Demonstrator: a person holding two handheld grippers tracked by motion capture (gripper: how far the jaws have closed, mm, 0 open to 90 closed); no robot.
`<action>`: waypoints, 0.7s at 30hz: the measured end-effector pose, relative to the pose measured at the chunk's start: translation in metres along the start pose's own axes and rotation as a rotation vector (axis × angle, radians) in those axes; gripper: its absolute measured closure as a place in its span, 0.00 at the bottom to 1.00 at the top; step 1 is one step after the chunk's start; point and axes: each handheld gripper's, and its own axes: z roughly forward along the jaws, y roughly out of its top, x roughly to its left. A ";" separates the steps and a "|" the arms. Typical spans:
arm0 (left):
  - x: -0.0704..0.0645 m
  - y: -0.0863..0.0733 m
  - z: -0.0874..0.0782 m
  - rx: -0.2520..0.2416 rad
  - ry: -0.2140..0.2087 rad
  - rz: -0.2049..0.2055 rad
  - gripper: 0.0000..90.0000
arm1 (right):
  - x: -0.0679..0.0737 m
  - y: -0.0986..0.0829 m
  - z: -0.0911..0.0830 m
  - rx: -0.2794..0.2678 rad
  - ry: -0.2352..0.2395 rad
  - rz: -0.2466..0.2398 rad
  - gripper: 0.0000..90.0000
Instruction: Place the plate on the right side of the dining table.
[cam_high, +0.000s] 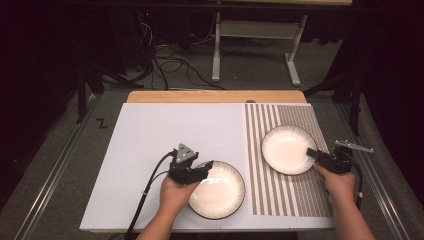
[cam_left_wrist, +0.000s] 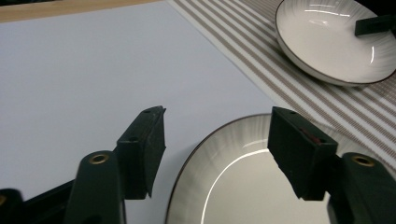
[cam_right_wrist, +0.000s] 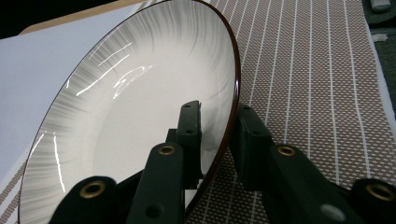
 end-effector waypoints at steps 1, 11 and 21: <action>0.003 -0.004 -0.006 -0.002 0.007 0.006 0.40 | 0.000 0.000 0.000 0.003 -0.004 0.000 0.84; 0.045 -0.035 -0.055 -0.003 0.081 -0.011 0.39 | 0.001 -0.002 0.004 0.033 -0.055 -0.012 0.79; 0.052 -0.045 -0.066 -0.007 0.073 -0.019 0.37 | 0.006 -0.004 -0.002 0.047 -0.110 -0.068 0.70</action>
